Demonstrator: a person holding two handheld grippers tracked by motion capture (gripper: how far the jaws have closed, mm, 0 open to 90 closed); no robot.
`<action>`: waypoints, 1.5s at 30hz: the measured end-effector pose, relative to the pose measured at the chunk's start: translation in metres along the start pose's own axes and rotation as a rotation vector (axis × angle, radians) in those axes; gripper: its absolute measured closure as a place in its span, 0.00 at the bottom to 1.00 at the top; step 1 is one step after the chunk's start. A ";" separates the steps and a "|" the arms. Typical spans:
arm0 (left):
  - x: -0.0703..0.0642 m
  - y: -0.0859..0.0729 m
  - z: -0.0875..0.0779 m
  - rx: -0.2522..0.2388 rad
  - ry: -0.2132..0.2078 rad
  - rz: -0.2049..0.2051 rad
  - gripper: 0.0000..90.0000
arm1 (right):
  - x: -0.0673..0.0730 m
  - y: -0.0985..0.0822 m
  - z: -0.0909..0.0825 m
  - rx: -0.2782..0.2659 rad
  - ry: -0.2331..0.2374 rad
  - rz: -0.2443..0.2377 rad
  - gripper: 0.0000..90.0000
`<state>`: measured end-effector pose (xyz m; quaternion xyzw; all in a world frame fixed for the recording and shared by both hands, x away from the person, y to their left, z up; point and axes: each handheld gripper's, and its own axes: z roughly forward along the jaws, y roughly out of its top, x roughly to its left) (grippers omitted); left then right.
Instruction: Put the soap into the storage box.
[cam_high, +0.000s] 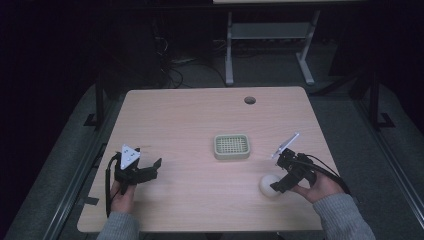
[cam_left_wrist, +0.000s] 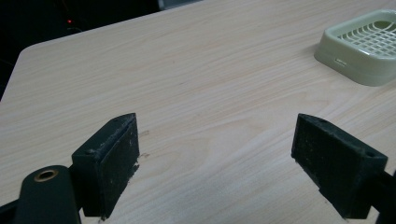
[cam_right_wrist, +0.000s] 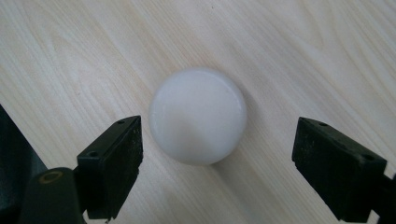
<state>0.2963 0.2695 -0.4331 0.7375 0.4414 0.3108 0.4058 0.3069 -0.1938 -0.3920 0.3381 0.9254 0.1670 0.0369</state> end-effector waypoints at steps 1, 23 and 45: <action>0.000 0.000 0.000 0.000 0.000 0.000 0.16 | 0.000 0.000 0.000 0.000 0.000 0.000 0.17; 0.000 0.000 0.000 -0.003 -0.003 -0.003 0.16 | 0.003 0.014 0.026 0.113 0.007 -0.023 0.16; 0.000 0.000 0.000 -0.004 -0.006 -0.005 0.16 | 0.008 0.017 0.043 0.155 0.025 -0.029 0.16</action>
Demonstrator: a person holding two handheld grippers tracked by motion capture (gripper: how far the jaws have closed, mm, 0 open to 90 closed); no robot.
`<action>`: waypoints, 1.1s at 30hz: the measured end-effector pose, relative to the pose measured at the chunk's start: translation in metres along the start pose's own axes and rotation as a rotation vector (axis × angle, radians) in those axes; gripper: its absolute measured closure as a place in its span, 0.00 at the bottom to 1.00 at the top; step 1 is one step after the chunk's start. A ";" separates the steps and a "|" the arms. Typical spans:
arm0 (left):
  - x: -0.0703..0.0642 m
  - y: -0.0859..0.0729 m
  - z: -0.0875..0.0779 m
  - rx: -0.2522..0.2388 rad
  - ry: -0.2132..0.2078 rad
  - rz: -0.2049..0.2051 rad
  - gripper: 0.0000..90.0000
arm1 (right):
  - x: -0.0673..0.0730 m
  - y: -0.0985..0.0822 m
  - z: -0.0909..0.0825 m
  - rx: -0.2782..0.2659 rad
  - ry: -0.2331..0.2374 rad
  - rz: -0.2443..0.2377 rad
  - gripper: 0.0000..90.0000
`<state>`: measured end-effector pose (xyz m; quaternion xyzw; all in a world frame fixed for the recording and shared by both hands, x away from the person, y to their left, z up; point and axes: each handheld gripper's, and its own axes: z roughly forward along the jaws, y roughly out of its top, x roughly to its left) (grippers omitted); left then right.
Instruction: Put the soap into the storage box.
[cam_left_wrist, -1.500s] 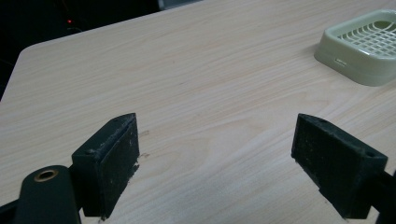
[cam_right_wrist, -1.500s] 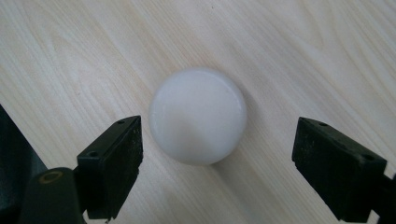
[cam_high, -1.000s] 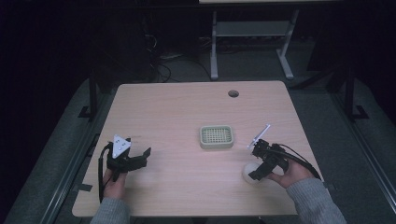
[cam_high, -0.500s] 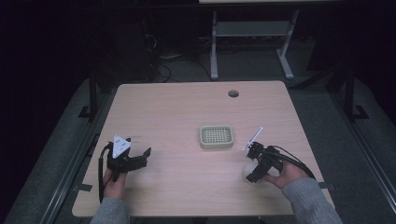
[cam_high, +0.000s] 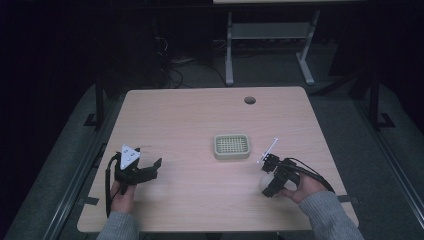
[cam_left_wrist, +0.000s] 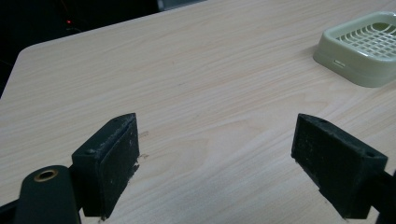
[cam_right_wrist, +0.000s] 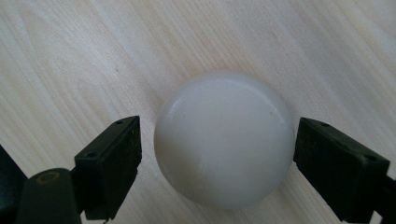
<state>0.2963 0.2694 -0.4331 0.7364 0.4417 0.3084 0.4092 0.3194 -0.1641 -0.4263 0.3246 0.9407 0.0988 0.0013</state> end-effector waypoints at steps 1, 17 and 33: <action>0.000 0.000 0.000 0.000 0.000 0.000 0.16 | 0.000 0.000 0.001 0.003 0.002 0.003 0.16; 0.000 0.000 0.000 -0.001 -0.001 0.000 0.16 | 0.002 0.002 0.010 0.043 -0.022 -0.016 0.16; 0.000 0.000 0.000 -0.005 -0.002 -0.002 0.16 | 0.003 0.003 0.012 0.058 -0.043 -0.031 0.21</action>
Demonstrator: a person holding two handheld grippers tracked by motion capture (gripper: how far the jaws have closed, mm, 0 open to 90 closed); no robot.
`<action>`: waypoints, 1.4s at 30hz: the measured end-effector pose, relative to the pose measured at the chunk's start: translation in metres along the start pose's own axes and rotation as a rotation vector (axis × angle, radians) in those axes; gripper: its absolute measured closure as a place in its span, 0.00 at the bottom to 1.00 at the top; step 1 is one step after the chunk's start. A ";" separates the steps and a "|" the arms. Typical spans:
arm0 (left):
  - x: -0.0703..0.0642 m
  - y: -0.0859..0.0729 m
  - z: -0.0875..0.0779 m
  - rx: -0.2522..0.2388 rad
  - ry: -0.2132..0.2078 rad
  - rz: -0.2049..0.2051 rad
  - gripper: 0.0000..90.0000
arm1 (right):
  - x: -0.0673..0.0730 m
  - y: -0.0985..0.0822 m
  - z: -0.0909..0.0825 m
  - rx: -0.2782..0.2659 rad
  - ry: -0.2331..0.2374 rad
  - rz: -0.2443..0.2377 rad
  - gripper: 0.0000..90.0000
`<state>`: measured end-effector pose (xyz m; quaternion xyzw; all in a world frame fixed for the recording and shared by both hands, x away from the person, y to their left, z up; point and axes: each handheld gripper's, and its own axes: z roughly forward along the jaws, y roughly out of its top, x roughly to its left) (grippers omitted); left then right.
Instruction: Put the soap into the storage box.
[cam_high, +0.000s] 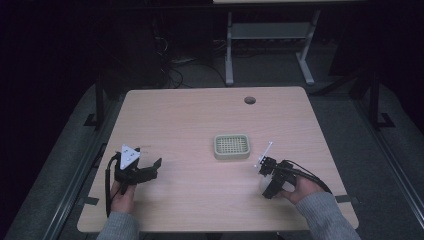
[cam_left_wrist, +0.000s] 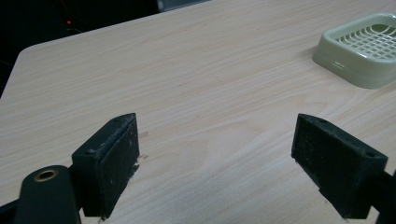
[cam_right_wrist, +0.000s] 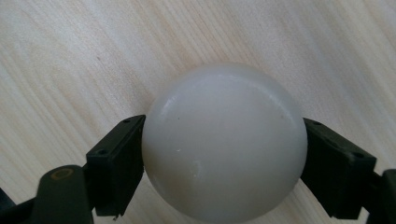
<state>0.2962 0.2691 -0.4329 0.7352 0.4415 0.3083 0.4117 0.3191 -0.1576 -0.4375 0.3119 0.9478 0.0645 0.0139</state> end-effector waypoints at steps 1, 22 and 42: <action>0.000 0.000 0.000 0.001 0.001 0.001 0.16 | 0.000 0.000 0.000 0.000 -0.001 0.000 0.21; 0.000 0.000 0.000 -0.001 -0.001 0.004 0.16 | 0.002 0.001 0.000 0.005 -0.003 -0.002 0.26; 0.000 0.000 0.000 -0.001 -0.001 -0.006 0.16 | 0.000 0.001 -0.013 -0.047 0.020 -0.006 0.26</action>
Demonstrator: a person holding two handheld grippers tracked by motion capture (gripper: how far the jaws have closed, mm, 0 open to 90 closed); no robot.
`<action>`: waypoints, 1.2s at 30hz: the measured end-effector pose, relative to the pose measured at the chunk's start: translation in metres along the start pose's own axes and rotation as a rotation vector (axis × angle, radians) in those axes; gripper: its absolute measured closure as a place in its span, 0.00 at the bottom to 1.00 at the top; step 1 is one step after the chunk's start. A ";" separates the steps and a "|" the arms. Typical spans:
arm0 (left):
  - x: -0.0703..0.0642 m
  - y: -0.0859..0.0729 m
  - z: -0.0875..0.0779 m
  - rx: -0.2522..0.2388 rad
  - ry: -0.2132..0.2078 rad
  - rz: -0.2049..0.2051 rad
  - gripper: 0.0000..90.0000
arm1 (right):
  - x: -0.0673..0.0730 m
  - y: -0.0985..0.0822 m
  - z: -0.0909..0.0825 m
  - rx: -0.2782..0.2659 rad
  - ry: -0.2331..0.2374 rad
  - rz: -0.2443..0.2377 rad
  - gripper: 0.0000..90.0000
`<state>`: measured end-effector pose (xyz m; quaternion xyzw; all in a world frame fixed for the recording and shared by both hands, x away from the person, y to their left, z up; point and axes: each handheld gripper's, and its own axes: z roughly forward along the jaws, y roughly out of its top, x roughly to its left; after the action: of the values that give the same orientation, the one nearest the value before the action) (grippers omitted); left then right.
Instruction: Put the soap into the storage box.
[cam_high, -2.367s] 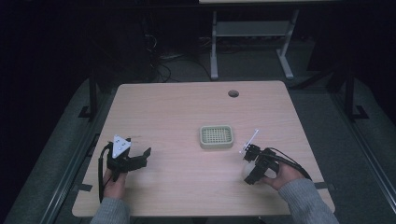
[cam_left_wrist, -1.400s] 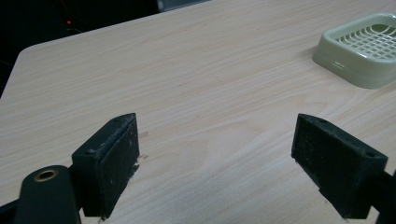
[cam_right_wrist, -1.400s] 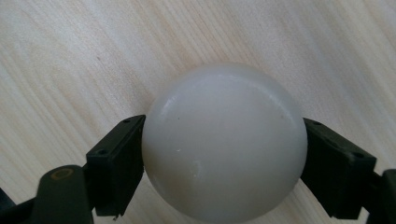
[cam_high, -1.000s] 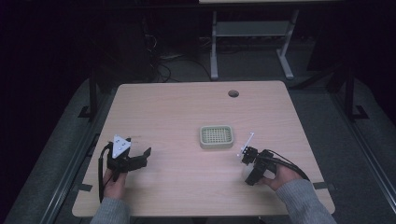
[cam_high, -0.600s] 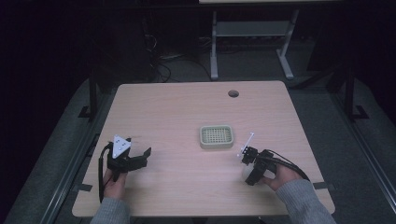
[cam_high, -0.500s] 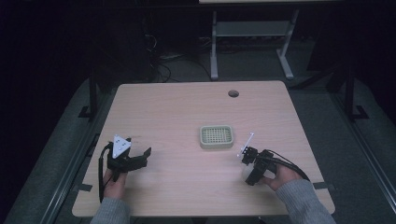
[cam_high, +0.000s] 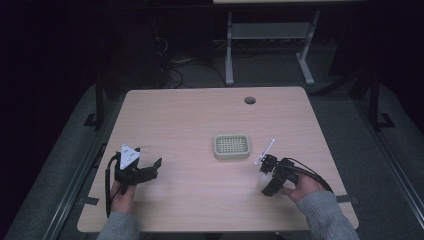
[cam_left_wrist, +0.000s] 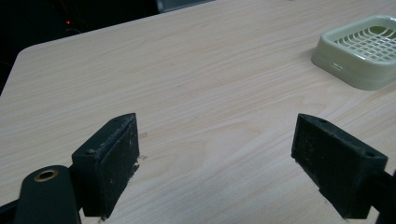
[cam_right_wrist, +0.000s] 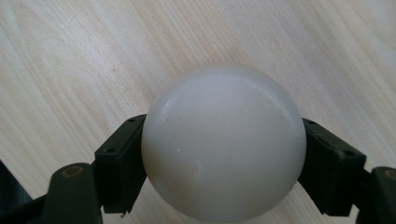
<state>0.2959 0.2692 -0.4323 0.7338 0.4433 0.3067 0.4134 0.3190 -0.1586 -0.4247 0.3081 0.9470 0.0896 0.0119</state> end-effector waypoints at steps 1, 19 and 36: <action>0.000 0.000 0.000 0.000 0.000 0.000 0.16 | 0.000 0.000 0.000 0.000 0.000 0.000 0.26; -0.003 0.000 0.001 0.000 -0.008 0.019 0.16 | -0.004 0.004 -0.015 -0.041 0.011 -0.006 0.26; -0.004 0.001 0.000 0.004 -0.006 0.031 0.16 | -0.012 0.019 -0.034 -0.069 0.022 -0.012 0.26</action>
<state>0.2946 0.2650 -0.4315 0.7425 0.4311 0.3099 0.4084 0.3370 -0.1559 -0.3884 0.3010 0.9453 0.1253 0.0124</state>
